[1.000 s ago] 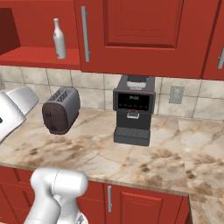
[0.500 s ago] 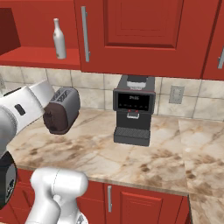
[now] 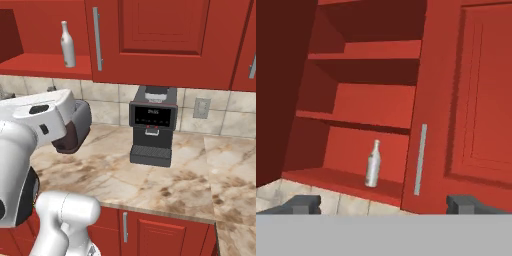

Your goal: Open the cabinet directly in front. Then move the liquor and the mug to the dining counter with the jar on it.

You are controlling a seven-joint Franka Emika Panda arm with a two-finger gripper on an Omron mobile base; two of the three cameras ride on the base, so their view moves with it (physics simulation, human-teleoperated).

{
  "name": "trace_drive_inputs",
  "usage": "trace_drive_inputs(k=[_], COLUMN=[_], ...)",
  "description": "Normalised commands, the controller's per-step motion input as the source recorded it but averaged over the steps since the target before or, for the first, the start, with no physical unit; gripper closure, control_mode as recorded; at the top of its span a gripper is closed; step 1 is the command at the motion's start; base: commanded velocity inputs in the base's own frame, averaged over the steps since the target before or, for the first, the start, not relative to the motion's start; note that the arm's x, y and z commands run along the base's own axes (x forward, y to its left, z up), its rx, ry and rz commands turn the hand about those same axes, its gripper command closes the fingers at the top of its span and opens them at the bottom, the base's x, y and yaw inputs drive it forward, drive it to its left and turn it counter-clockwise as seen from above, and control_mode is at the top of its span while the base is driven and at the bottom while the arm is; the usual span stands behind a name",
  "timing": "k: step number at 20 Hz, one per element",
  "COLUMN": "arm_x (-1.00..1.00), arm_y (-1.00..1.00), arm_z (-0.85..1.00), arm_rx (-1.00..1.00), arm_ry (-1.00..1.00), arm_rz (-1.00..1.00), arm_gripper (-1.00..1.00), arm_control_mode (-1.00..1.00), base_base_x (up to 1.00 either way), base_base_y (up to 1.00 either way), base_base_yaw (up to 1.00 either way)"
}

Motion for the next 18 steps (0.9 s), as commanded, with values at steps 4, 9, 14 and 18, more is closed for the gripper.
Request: trace_drive_inputs(k=[4, 9, 14, 18], arm_x=[0.50, 0.56, 0.57, 0.64], arm_y=[0.00, 0.00, 0.00, 0.00], arm_z=[0.24, 0.03, 0.00, 0.00], arm_rx=[0.24, 0.05, 0.01, 0.00], arm_ry=[-0.10, 0.03, 0.13, 0.12], arm_rz=[-0.04, -0.02, 0.00, 0.00], arm_gripper=[-1.00, -1.00, -1.00, -1.00], arm_control_mode=[-1.00, -1.00, -1.00, -1.00], base_base_x=[0.00, 0.00, 0.00, 0.00], base_base_y=[0.00, 0.00, 0.00, 0.00], base_base_yaw=[0.00, 0.00, 0.00, 0.00])
